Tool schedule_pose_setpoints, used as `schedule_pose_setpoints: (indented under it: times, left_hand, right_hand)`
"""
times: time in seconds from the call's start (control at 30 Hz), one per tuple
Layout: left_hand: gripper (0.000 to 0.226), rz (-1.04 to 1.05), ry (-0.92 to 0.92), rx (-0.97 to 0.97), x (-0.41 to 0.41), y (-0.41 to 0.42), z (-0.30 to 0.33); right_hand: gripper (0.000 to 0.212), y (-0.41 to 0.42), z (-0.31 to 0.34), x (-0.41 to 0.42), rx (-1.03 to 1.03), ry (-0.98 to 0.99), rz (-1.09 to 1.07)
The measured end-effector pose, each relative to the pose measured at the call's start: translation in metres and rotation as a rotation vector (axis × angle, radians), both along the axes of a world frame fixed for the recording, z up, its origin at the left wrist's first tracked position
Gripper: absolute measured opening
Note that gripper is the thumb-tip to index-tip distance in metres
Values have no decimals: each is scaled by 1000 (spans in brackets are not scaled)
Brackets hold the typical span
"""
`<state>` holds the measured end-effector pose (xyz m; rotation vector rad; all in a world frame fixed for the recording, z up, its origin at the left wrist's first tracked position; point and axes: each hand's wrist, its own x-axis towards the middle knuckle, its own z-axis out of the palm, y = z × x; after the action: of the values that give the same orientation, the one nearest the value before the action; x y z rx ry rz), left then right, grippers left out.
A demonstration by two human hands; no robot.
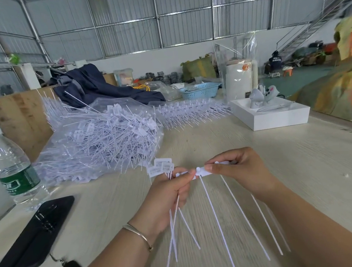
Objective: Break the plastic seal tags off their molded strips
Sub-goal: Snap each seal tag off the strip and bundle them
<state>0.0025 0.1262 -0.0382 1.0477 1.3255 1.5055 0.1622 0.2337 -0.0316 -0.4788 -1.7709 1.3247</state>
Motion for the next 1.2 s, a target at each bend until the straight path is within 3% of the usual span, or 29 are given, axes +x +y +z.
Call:
schedule_pose_setpoints:
  times: [0.2, 0.43, 0.53, 0.67, 0.8, 1.07, 1.2]
  left_hand:
    - [21, -144, 74, -25, -6, -2, 9]
    - [15, -308, 164, -227, -12, -5, 9]
    - [24, -266, 49, -184, -16, -4, 5]
    - [42, -224, -88, -104, -12, 1, 0]
    - [27, -109, -270, -133, -9, 2, 1]
    - [40, -36, -101, -198, -8, 1, 4]
    - [33, -40, 9, -133, -8, 0, 2]
  right_hand:
    - [6, 1, 5, 5, -60, -125, 23]
    - [9, 9, 12, 18, -93, -245, 65]
    - [6, 14, 13, 23, -126, -130, 5]
    - [13, 12, 7, 13, -36, -161, -58]
    - [11, 13, 2, 7, -41, -199, -37]
    - [16, 12, 2, 6, -13, -187, 26]
    - [12, 9, 2, 5, 30, -184, 63]
